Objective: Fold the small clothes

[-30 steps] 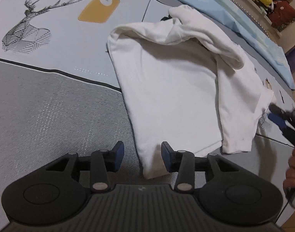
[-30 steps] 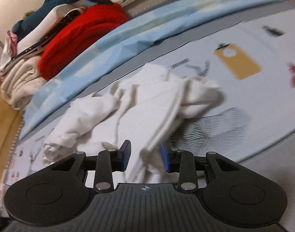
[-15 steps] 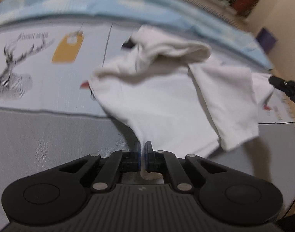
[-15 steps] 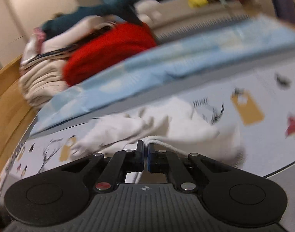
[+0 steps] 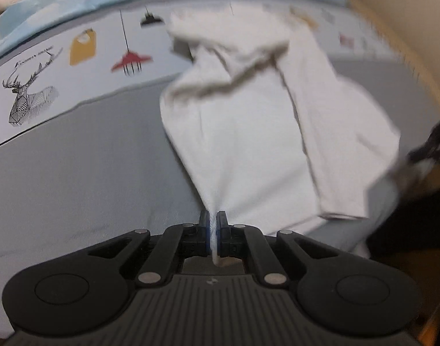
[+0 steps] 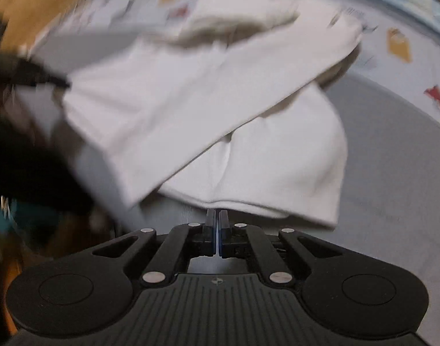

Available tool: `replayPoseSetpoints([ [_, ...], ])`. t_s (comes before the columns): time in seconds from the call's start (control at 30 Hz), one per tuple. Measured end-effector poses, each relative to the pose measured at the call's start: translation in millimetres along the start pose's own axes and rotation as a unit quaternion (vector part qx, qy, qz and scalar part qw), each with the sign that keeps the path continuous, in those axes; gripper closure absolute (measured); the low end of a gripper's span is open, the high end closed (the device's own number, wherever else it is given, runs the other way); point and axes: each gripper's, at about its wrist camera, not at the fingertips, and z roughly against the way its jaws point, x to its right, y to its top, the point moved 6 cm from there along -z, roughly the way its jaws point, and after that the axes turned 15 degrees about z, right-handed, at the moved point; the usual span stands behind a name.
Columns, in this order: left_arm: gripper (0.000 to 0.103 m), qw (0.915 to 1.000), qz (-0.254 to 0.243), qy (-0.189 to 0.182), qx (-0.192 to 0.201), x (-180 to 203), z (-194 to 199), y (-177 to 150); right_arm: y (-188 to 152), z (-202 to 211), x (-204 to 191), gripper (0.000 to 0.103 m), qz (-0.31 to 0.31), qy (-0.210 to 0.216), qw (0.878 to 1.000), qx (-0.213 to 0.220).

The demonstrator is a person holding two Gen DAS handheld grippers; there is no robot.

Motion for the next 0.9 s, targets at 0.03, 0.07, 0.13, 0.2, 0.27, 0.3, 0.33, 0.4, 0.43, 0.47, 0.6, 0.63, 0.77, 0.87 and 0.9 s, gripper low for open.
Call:
replayPoseSetpoints([
  [0.03,0.098,1.0000,0.003,0.003,-0.004,-2,-4,1,2,5,2,0.102,-0.006,-0.012,1.000,0.015],
  [0.07,0.098,0.9999,0.011,0.001,0.001,-4,-4,5,6,13,8,0.101,-0.026,-0.019,0.999,0.039],
  [0.13,0.094,0.9991,0.036,-0.006,0.024,-8,1,17,17,24,24,0.100,-0.086,-0.019,0.992,0.087],
  [0.2,0.086,0.9965,0.067,-0.015,0.049,-14,7,34,26,24,39,0.100,-0.127,-0.023,0.986,0.106],
  [0.27,0.086,0.9937,0.088,-0.017,0.067,-13,10,48,29,9,48,0.100,-0.159,-0.043,0.982,0.098],
  [0.3,0.086,0.9932,0.093,-0.014,0.069,-10,11,55,32,-3,47,0.100,-0.167,-0.042,0.981,0.087],
  [0.33,0.086,0.9927,0.097,-0.011,0.071,-6,8,62,35,-16,45,0.100,-0.173,-0.036,0.981,0.075],
  [0.4,0.086,0.9921,0.099,-0.006,0.076,4,3,77,41,-35,40,0.096,-0.183,-0.023,0.981,0.059],
  [0.43,0.086,0.9918,0.101,-0.007,0.078,8,1,81,44,-45,37,0.084,-0.188,-0.014,0.981,0.049],
  [0.47,0.086,0.9916,0.102,-0.010,0.078,11,0,85,51,-59,44,0.066,-0.192,-0.011,0.981,0.039],
  [0.6,0.086,0.9917,0.094,-0.009,0.086,28,-10,107,61,-79,46,0.053,-0.201,-0.017,0.979,0.026],
  [0.63,0.086,0.9917,0.092,-0.009,0.089,31,-12,112,60,-82,45,0.056,-0.204,-0.014,0.979,0.021],
  [0.77,0.086,0.9908,0.090,-0.011,0.100,40,-17,132,57,-82,58,0.103,-0.218,-0.023,0.976,0.018],
  [0.87,0.086,0.9900,0.090,-0.004,0.108,45,-22,146,64,-56,69,0.103,-0.219,-0.035,0.973,0.063],
  [0.9,0.086,0.9898,0.091,-0.004,0.110,47,-24,150,66,-43,79,0.103,-0.223,-0.046,0.970,0.081],
])
